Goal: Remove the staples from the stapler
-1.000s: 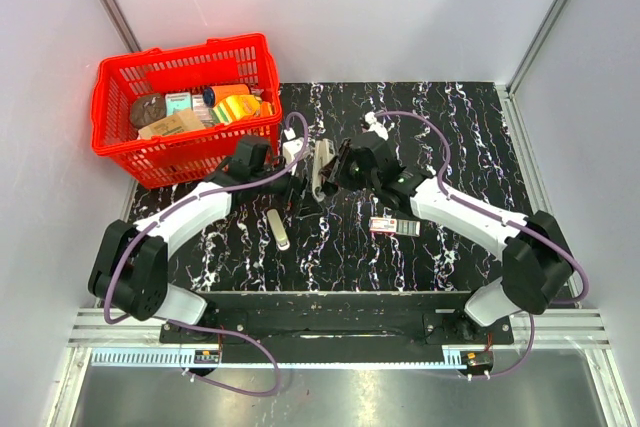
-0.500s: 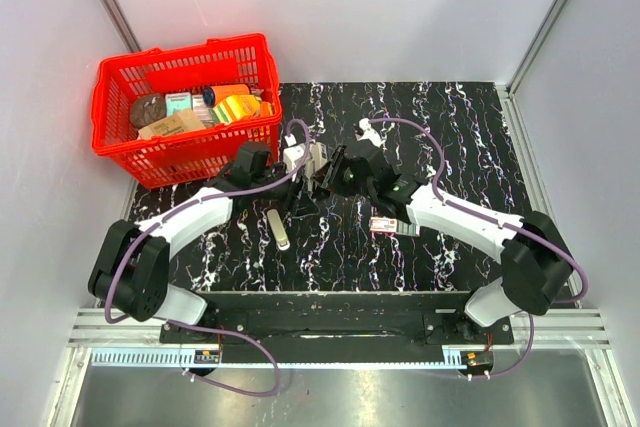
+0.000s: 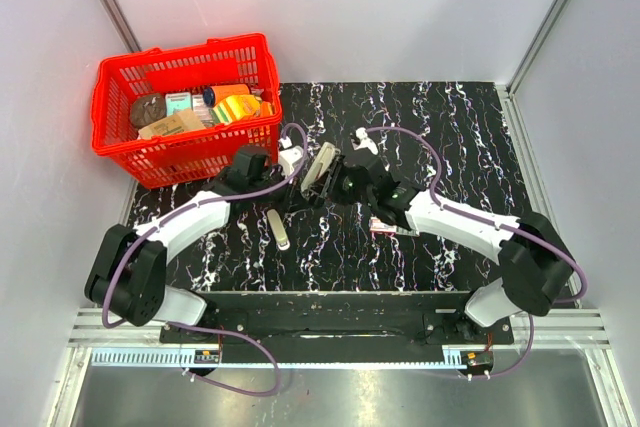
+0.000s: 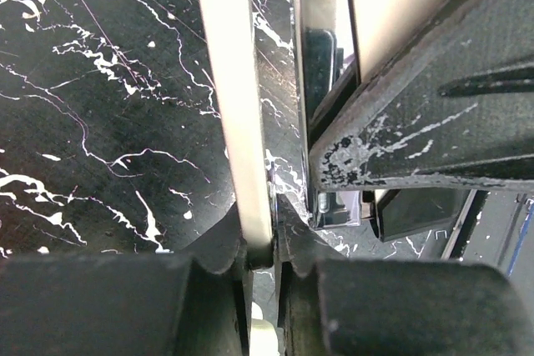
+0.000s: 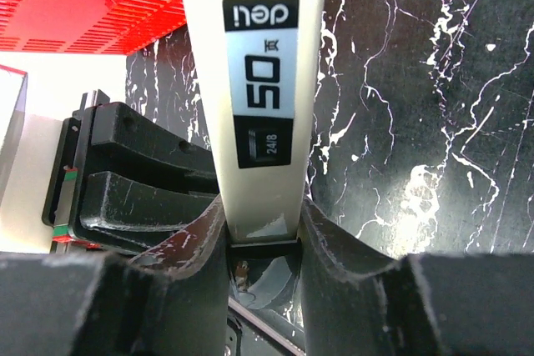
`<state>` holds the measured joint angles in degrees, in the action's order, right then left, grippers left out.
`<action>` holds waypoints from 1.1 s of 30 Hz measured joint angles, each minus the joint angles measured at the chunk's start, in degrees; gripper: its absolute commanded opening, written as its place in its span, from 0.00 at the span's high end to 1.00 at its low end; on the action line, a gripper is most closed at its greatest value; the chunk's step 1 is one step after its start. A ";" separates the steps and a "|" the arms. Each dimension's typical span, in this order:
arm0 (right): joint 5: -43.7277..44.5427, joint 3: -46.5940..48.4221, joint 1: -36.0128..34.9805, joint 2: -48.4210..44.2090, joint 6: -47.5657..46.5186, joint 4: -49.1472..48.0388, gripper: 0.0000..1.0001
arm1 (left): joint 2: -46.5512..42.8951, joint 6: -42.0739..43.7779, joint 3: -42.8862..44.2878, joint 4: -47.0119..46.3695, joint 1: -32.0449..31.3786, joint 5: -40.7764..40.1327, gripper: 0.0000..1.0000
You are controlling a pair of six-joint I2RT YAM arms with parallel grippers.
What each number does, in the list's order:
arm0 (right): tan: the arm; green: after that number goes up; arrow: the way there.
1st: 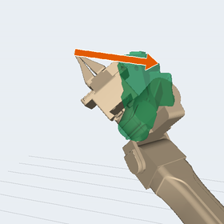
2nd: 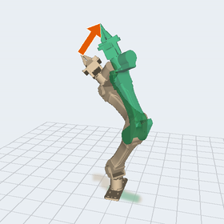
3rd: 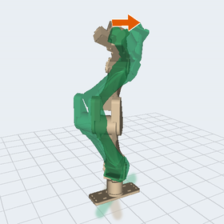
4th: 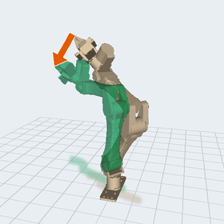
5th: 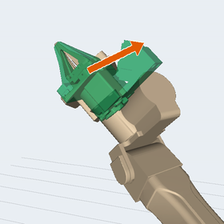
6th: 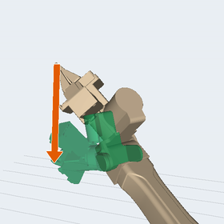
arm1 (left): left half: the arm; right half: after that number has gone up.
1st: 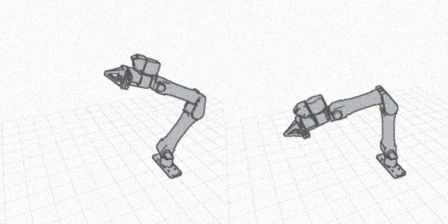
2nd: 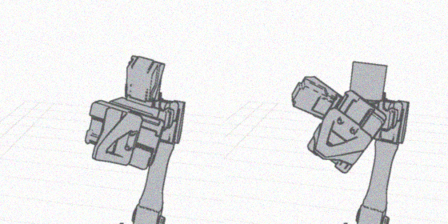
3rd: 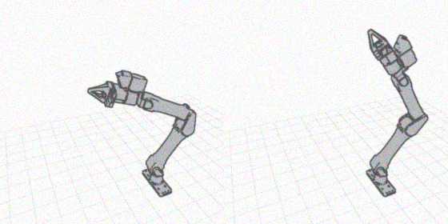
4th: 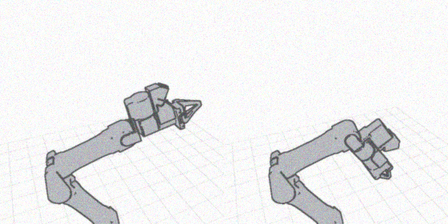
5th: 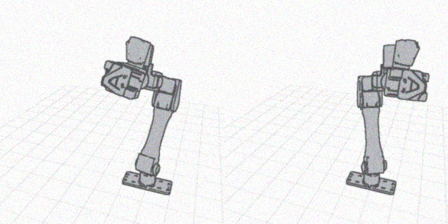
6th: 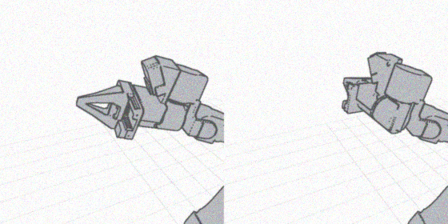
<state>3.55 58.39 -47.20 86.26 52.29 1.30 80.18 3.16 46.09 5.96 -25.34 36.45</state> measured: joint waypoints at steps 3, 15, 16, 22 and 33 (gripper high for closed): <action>-0.24 -1.51 -0.07 -0.66 0.04 -0.92 1.00 | -0.42 0.76 -0.63 -0.04 -0.44 -0.87 1.00; -0.42 -9.84 -0.15 -7.89 -2.19 -3.13 1.00 | 1.29 9.49 -0.76 0.37 -0.94 -4.76 1.00; -0.72 -10.29 -0.15 -8.17 -2.58 -3.19 1.00 | 1.44 10.36 -0.76 0.37 -0.98 -5.09 1.00; -2.32 -10.99 -0.15 -9.42 -7.17 -1.79 1.00 | 1.55 16.76 -0.57 0.46 -1.36 -7.80 1.00; -3.37 -15.80 -0.15 -17.46 -13.60 1.75 1.00 | 1.38 27.74 0.04 -1.03 -4.57 -13.97 1.00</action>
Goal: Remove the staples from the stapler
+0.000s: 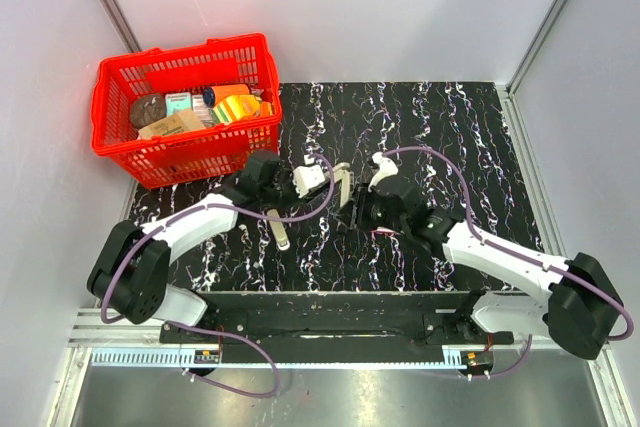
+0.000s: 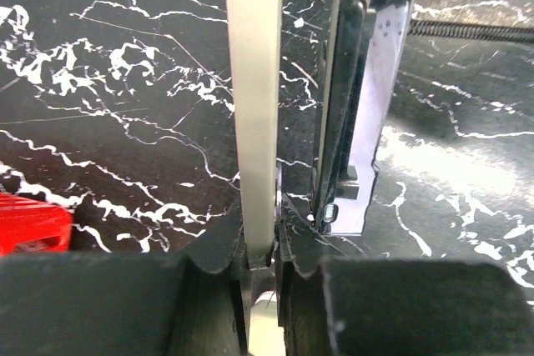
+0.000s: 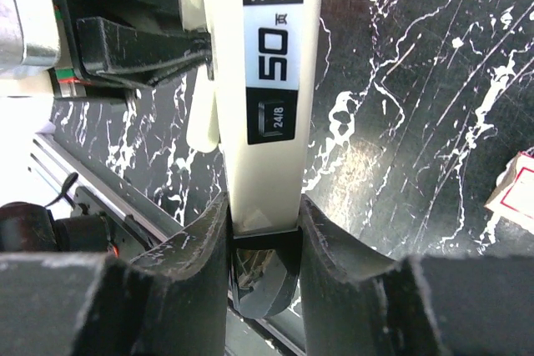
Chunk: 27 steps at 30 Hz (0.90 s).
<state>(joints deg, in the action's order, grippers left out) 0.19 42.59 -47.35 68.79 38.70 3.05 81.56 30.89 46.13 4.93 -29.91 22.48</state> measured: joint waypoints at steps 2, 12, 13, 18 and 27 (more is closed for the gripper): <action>-0.48 -0.94 0.00 -0.90 -0.85 0.22 1.00 | -0.63 2.27 -0.87 -1.07 -0.50 -1.68 1.00; -4.57 -7.61 -0.31 -5.53 -2.64 0.92 1.00 | -1.84 11.47 -6.47 -6.14 -2.60 -6.75 1.00; -4.94 -8.07 -0.31 -6.16 -2.82 1.38 1.00 | -1.84 12.09 -6.84 -6.75 -2.86 -7.08 1.00; -6.34 -9.01 -0.33 -8.81 -4.35 4.17 1.00 | -1.77 15.69 -8.72 -11.32 -4.20 -8.94 1.00; -7.54 -9.07 -0.33 -11.89 -7.82 11.37 1.00 | 0.26 24.04 -11.30 -19.80 -6.45 -13.62 1.00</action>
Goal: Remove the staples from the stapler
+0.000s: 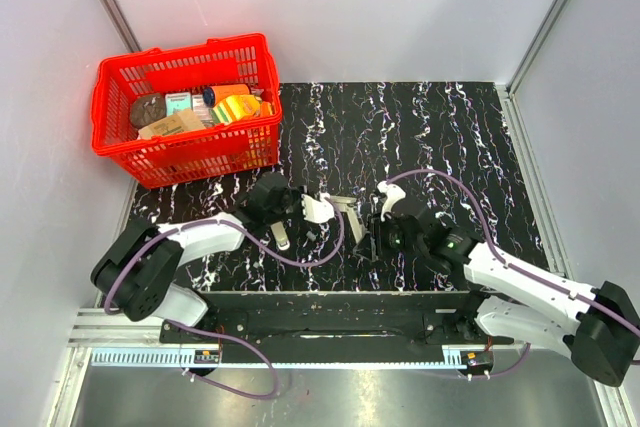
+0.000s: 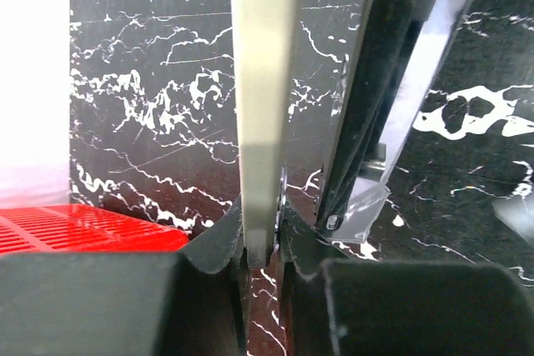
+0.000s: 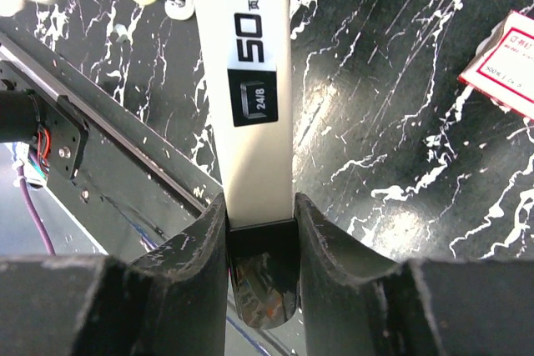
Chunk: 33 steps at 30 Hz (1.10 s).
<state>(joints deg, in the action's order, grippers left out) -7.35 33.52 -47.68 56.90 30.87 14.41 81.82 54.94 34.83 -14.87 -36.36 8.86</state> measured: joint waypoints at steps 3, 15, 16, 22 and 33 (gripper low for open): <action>-0.15 0.00 0.00 -0.85 -0.55 1.73 1.00 | 1.18 2.89 -0.50 -2.36 -0.52 -1.73 1.00; -1.40 0.00 -0.28 -0.48 -2.91 4.17 1.00 | 2.21 10.49 -6.56 -16.41 -3.43 -9.62 1.00; -1.44 0.00 -0.35 -0.44 -3.21 4.55 1.00 | 2.49 11.23 -7.19 -18.08 -3.76 -10.27 1.00; -1.53 0.26 -0.44 -0.42 -3.45 4.98 1.00 | 1.31 8.11 -5.64 -12.44 -4.35 -11.02 1.00; 8.00 15.34 -0.44 8.37 -0.37 2.67 1.00 | -3.39 -20.52 7.48 14.38 -2.14 -0.44 0.99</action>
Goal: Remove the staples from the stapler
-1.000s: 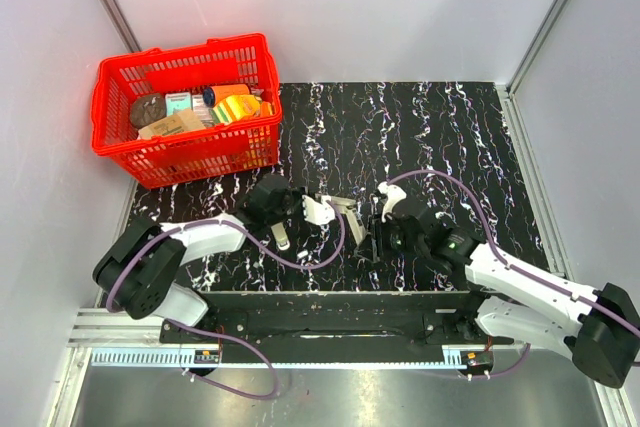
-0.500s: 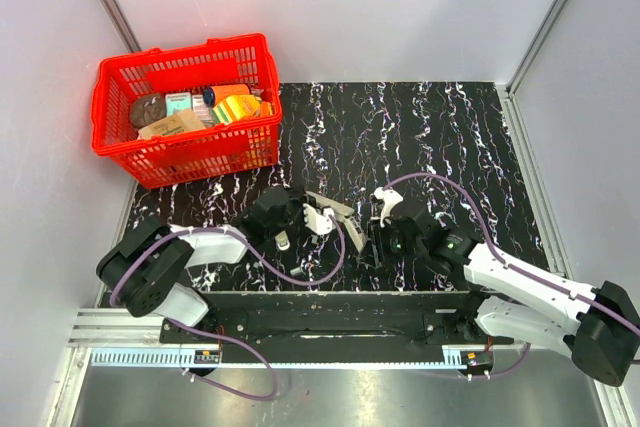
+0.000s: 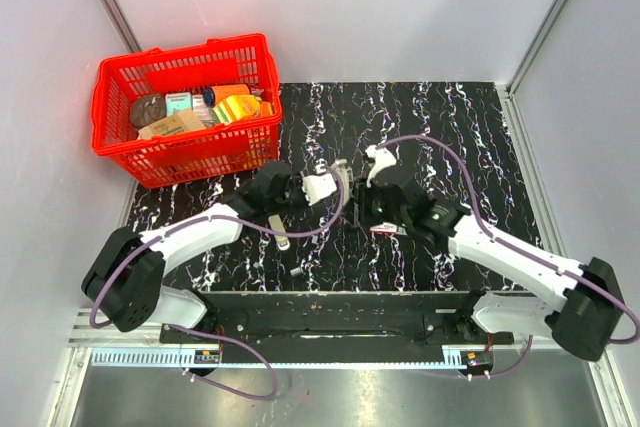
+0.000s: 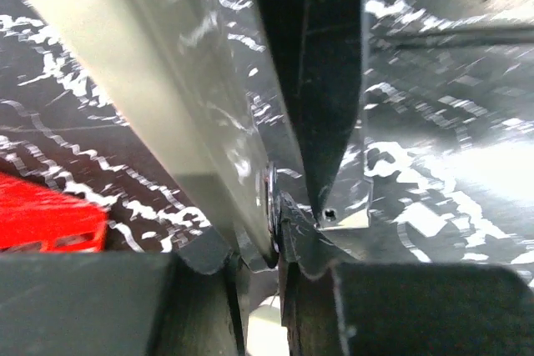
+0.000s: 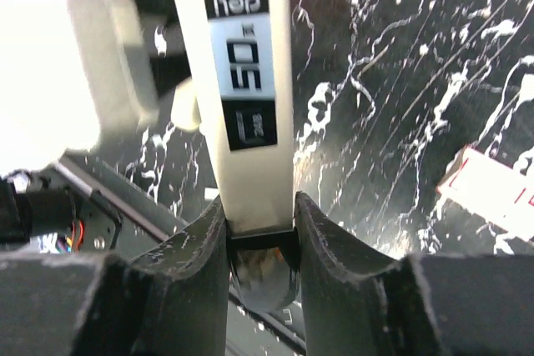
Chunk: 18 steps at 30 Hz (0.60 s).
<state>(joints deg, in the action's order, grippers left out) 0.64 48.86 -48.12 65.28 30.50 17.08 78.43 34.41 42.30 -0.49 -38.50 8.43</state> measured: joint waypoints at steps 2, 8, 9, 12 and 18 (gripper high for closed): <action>2.03 3.15 0.00 3.34 0.20 -0.68 1.00 | 0.00 -3.91 1.99 2.25 0.00 3.32 0.97; 6.36 10.88 0.02 12.28 1.60 -2.60 1.00 | 0.00 -10.29 6.10 5.99 -0.33 11.08 0.91; 6.56 11.52 0.04 12.90 1.75 -2.47 1.00 | 0.02 -10.67 6.29 6.36 0.13 11.21 0.91; 5.90 14.73 0.92 15.32 2.19 -0.55 1.00 | 0.02 -12.48 7.19 7.78 0.98 11.10 0.83; 5.27 23.50 6.80 21.18 -0.13 2.36 1.00 | 0.00 -12.81 10.84 13.92 1.20 11.06 0.54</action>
<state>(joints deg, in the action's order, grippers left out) 5.91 72.36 -41.32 86.46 30.37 19.44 78.43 21.61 53.15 13.43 -37.30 19.49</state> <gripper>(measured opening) 0.371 0.392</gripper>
